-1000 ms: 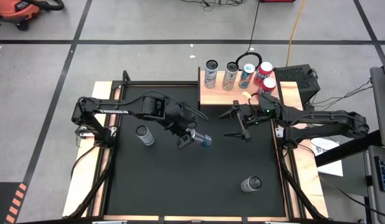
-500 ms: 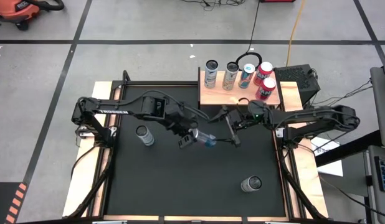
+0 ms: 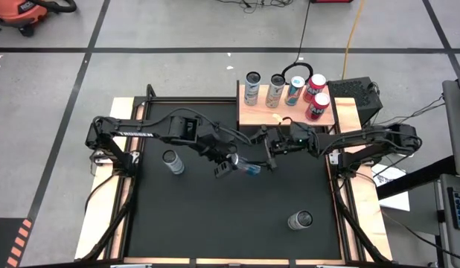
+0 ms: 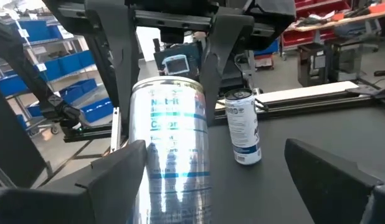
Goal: Place canned beverage on shelf
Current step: Put the blue soda can on the shelf aligned with the blue soda can
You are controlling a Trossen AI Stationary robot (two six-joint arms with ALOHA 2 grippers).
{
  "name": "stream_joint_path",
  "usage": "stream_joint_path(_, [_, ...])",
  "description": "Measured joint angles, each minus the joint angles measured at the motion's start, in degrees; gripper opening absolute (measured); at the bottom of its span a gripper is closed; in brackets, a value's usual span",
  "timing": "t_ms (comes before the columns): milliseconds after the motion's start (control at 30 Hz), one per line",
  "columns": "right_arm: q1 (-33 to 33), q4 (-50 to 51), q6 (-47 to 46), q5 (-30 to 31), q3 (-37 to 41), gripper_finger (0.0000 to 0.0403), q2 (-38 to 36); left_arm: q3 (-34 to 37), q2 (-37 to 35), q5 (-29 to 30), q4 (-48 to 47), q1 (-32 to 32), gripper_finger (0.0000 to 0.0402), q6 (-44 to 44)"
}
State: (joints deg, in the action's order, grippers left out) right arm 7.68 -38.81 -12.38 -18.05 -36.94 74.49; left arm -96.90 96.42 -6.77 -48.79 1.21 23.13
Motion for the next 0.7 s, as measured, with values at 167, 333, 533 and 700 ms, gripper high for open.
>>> stream_joint_path(167, [-1.3,1.5,0.2,0.0,-2.4,0.0364,1.8,0.0,0.0,0.0,-0.9,0.0,0.0224,0.0])
stream_joint_path(333, [-3.3,6.0,2.3,0.0,-6.0,0.0364,4.0,0.0,0.0,0.3,-1.3,0.0,0.0224,0.0])
stream_joint_path(533, [-4.6,10.6,4.0,0.1,-9.6,0.0364,6.2,0.0,0.0,0.3,-1.6,0.0,0.0224,0.0])
stream_joint_path(700, [-5.3,10.3,5.1,0.0,-10.7,0.0364,6.2,0.0,0.0,0.3,-3.3,0.0,0.0224,0.0])
